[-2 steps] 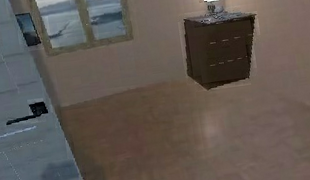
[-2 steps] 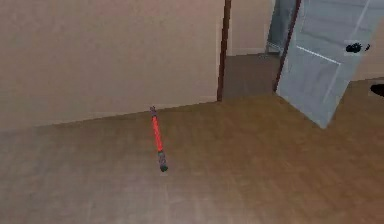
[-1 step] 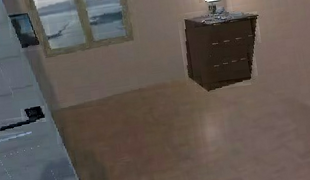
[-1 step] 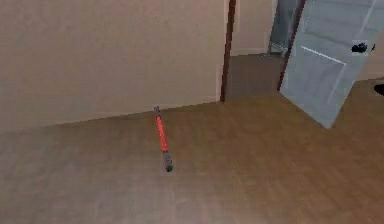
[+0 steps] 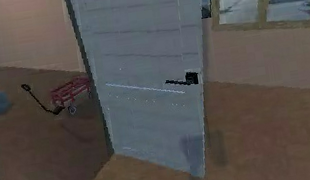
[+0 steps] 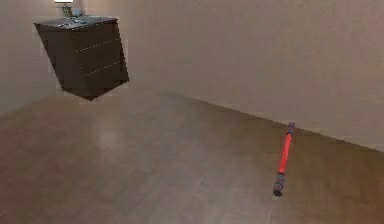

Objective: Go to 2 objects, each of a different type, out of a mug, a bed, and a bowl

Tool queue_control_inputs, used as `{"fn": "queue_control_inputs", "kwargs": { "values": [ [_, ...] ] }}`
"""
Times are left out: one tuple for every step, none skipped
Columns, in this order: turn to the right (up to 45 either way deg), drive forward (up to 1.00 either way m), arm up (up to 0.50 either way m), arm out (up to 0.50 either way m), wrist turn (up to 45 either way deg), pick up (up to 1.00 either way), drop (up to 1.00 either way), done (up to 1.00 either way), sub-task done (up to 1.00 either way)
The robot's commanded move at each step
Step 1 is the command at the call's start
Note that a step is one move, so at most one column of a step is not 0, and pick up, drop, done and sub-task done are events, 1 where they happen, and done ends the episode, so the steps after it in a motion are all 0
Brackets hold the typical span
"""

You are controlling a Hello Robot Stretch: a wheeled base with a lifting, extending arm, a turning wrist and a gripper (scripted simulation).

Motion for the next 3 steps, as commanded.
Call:
{"fn": "queue_control_inputs", "kwargs": {
  "values": [
    [-30.0,0.00,0.00,0.00,0.0,0.00,0.00,0.00,0.00],
    [0.0,0.75,0.00,0.00,0.0,0.00,0.00,0.00,0.00],
    [9.0,0.00,0.00,0.00,0.0,0.00,0.00,0.00,0.00]
  ]
}}
